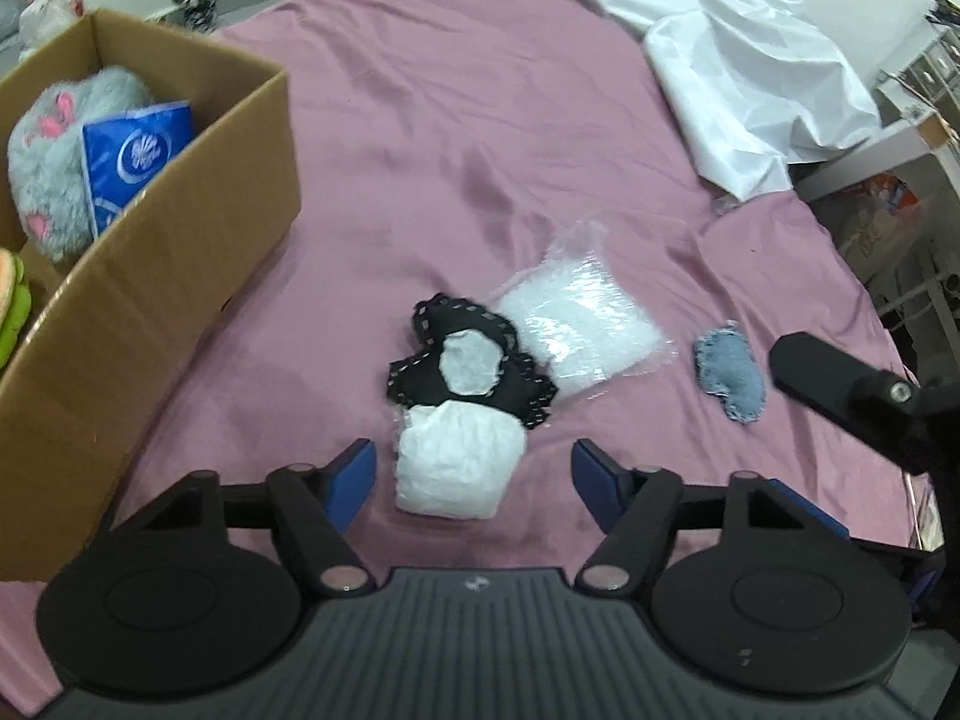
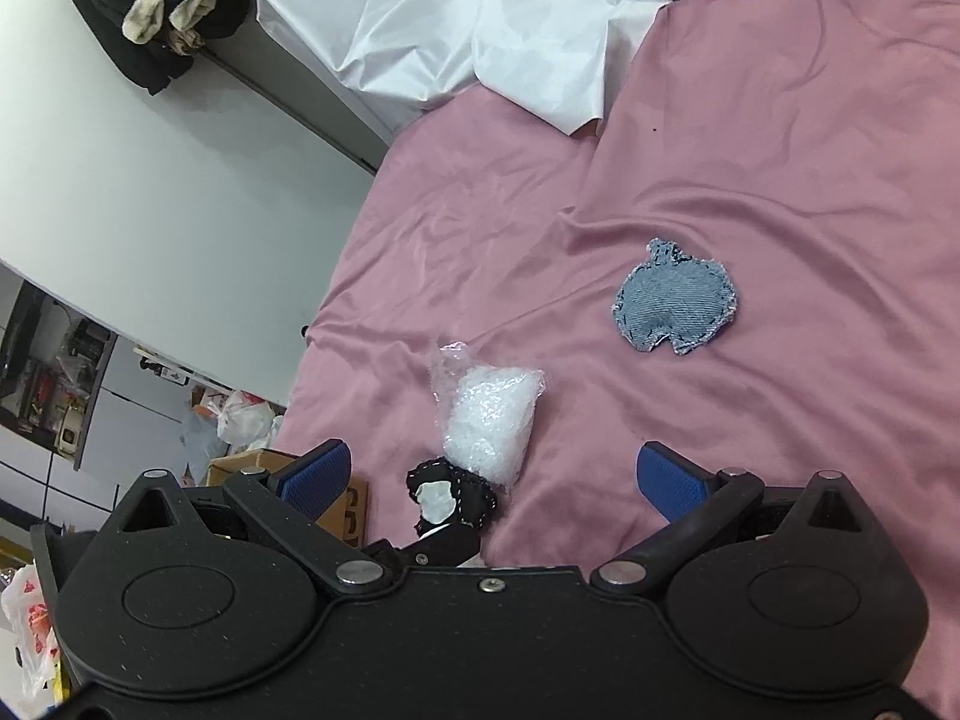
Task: Organize soft objects
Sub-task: 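Grasp the white lace-trimmed cloth with the left tool while the right tool grasps the clear bag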
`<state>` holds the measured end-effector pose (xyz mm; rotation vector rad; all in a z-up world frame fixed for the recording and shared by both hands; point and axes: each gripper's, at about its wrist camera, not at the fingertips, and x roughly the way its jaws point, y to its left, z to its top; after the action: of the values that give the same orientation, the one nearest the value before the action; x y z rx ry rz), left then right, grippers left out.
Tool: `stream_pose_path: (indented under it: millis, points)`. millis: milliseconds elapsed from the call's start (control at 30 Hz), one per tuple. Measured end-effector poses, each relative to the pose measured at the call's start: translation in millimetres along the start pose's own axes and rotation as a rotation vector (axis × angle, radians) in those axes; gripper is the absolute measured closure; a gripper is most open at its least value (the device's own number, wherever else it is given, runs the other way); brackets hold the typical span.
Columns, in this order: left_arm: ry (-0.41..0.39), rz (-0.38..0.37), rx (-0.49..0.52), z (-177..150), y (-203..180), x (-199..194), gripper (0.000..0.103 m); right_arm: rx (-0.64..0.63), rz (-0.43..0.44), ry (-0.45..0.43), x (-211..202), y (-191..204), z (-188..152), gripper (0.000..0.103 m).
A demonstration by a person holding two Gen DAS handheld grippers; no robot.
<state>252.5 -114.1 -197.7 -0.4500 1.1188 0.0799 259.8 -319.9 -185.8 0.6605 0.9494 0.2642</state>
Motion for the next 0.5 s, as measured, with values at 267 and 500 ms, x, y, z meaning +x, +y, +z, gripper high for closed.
stream_pose_path:
  millis: [267, 500]
  points:
    - [0.007, 0.008, -0.104, 1.6, 19.8, -0.2, 0.058, 0.0, 0.017, 0.057, 26.3, 2.7, 4.1, 0.011]
    - [-0.031, 0.004, -0.142, 9.7, 27.3, -16.5, 0.058, -0.046, 0.016, 0.092, 55.8, 18.9, 4.3, 0.017]
